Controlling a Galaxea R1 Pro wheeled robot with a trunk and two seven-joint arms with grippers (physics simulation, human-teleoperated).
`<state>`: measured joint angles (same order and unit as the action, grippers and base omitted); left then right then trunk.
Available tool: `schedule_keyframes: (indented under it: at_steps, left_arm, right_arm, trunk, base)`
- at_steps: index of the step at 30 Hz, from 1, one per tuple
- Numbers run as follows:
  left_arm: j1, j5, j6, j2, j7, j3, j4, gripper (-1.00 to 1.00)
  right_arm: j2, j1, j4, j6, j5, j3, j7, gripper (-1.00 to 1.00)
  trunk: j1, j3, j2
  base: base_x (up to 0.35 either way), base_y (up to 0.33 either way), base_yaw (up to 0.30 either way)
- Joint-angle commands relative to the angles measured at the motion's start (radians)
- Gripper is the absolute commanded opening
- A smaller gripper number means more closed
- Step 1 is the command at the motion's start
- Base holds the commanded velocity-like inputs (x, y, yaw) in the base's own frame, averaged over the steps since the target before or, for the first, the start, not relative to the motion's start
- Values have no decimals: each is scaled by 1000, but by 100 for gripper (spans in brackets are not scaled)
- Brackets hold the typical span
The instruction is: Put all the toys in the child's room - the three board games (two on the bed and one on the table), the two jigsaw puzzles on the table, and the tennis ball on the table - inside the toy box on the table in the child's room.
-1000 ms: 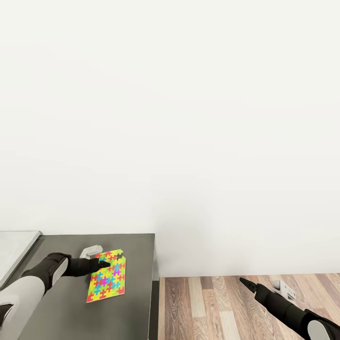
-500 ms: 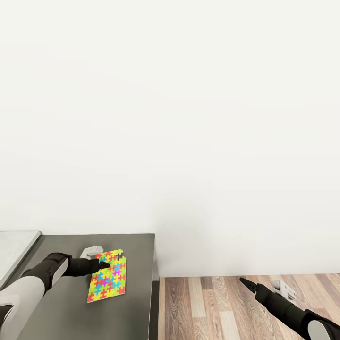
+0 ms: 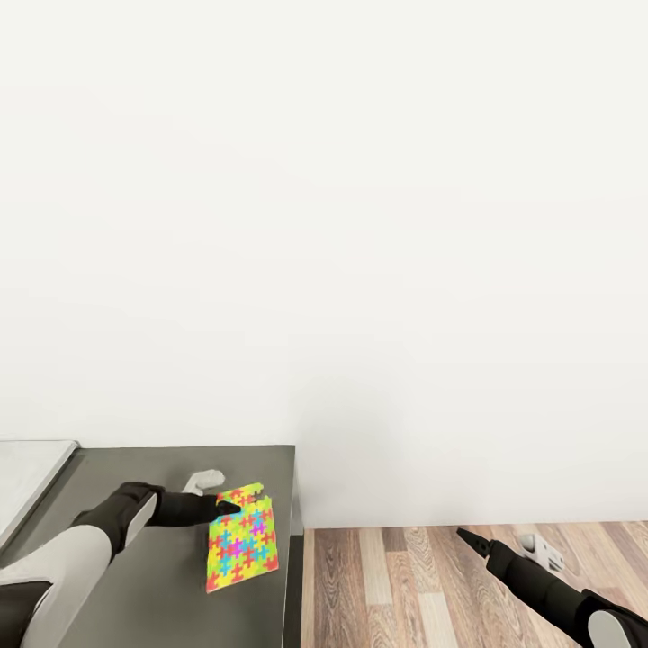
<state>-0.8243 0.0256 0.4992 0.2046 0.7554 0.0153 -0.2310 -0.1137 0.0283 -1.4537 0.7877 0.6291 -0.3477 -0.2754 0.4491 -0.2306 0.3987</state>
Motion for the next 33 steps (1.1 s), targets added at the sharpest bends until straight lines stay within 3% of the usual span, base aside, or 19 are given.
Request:
schedule_keyframes:
  at_steps: [1,18,33]
  left_arm:
    - [1,4,7,-29,5,-6,27,100]
    - [1,2,5,-28,21,-17,27,100]
    - [1,5,5,-23,96,-17,27,100]
  right_arm:
    - [0,1,-1,5,-3,-2,-8,100]
    - [0,1,-1,5,-3,-4,-11,100]
    - [0,1,-1,5,-3,-4,-11,100]
  trunk:
    - [1,-2,1]
    - [1,-2,1]
    - [1,-2,1]
  base:
    - [0,0,0]
    - [0,0,0]
    - [0,0,0]
